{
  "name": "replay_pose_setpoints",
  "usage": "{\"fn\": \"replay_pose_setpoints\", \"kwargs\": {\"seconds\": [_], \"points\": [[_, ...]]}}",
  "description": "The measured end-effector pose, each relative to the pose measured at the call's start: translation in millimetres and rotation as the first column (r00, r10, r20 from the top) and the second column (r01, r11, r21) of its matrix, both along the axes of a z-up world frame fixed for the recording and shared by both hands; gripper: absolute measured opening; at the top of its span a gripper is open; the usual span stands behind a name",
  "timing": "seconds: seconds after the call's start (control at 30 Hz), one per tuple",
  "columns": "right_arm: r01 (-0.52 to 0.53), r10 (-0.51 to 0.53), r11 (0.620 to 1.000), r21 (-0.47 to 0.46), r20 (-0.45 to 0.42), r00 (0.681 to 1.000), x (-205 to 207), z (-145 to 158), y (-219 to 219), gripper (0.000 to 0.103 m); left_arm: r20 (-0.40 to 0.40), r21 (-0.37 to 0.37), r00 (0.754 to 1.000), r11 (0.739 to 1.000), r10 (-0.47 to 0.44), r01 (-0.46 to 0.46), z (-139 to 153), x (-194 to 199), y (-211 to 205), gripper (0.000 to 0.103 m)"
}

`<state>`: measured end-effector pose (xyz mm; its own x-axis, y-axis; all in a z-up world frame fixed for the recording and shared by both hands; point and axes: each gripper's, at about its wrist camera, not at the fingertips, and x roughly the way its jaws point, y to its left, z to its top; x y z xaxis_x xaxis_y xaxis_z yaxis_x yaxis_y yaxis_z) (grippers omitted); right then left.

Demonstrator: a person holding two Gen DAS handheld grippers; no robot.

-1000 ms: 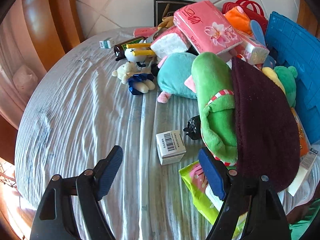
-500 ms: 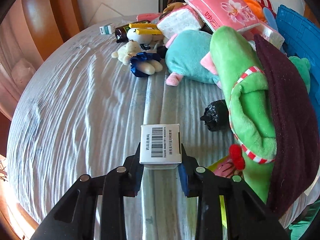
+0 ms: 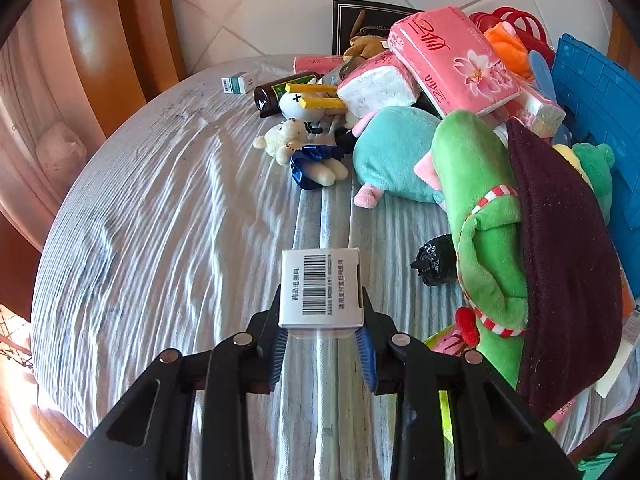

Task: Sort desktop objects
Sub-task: 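Grasp the small white barcode box with the left tool while the right tool grasps the green-white box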

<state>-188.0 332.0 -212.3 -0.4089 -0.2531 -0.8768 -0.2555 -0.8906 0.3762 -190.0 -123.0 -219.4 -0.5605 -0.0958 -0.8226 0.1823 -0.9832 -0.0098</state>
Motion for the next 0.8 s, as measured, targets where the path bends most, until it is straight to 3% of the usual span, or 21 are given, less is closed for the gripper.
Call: {"fn": "replay_pose_setpoints", "kwargs": {"seconds": [0.07,0.17,0.53,0.8], "points": [[0.065,-0.064,0.995,-0.073,0.025,0.998,-3,-7,5,0.103,0.003,0.001,1.000,1.000,0.001,-0.001,-3,-3,-7,0.030],[0.132,-0.127,0.986,-0.106,0.053,0.990,-6,-15,7,0.103,0.007,0.005,1.000,1.000,0.008,-0.008,-5,-4,-14,0.030],[0.193,-0.182,0.976,-0.099,0.108,0.977,-22,-44,0,0.103,0.024,0.008,0.999,0.999,0.033,-0.034,-14,0,-42,0.030],[0.161,-0.156,0.986,-0.050,0.091,0.984,-26,-39,-11,0.102,0.038,0.033,0.996,0.996,0.084,-0.086,-17,7,-67,0.030]]}}
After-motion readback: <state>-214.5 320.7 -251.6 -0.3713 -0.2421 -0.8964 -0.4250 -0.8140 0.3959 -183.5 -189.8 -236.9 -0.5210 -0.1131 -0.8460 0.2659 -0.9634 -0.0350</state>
